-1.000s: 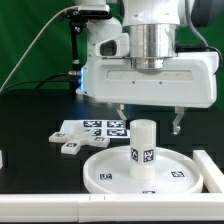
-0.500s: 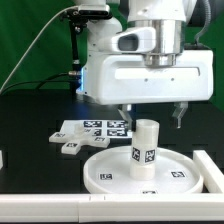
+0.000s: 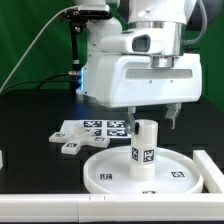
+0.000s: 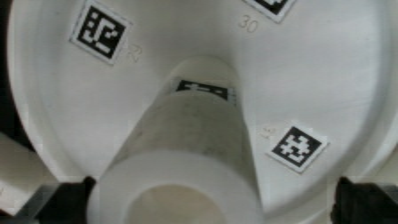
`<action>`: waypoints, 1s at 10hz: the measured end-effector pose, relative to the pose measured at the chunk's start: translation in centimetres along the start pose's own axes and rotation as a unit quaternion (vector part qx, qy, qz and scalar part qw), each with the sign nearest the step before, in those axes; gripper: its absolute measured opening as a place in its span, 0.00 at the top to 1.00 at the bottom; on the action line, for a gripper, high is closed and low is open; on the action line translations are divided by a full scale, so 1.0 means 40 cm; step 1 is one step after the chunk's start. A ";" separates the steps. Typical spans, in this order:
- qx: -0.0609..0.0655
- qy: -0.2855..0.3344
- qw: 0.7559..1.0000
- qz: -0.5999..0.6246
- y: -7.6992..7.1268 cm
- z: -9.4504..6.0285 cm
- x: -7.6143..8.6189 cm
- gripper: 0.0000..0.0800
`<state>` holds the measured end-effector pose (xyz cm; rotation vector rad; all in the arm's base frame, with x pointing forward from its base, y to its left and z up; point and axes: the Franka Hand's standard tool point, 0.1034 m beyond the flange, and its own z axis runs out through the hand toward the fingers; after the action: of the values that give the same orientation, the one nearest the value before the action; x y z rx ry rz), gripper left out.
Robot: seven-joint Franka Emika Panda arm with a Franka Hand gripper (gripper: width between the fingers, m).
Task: Assemble round table
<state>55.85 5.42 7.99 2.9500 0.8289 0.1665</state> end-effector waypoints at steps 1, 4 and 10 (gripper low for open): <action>0.003 -0.006 1.000 0.026 -0.006 -0.002 0.016 0.19; 0.003 -0.004 0.999 0.050 -0.002 -0.002 0.018 0.52; 0.002 -0.004 0.988 0.153 -0.002 -0.001 0.017 0.99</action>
Offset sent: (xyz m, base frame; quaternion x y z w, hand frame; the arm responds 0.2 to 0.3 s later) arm 0.0000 0.0000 0.0000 0.0000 0.0000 0.0000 1.0000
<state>56.38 5.83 8.09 3.0615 0.3710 0.1684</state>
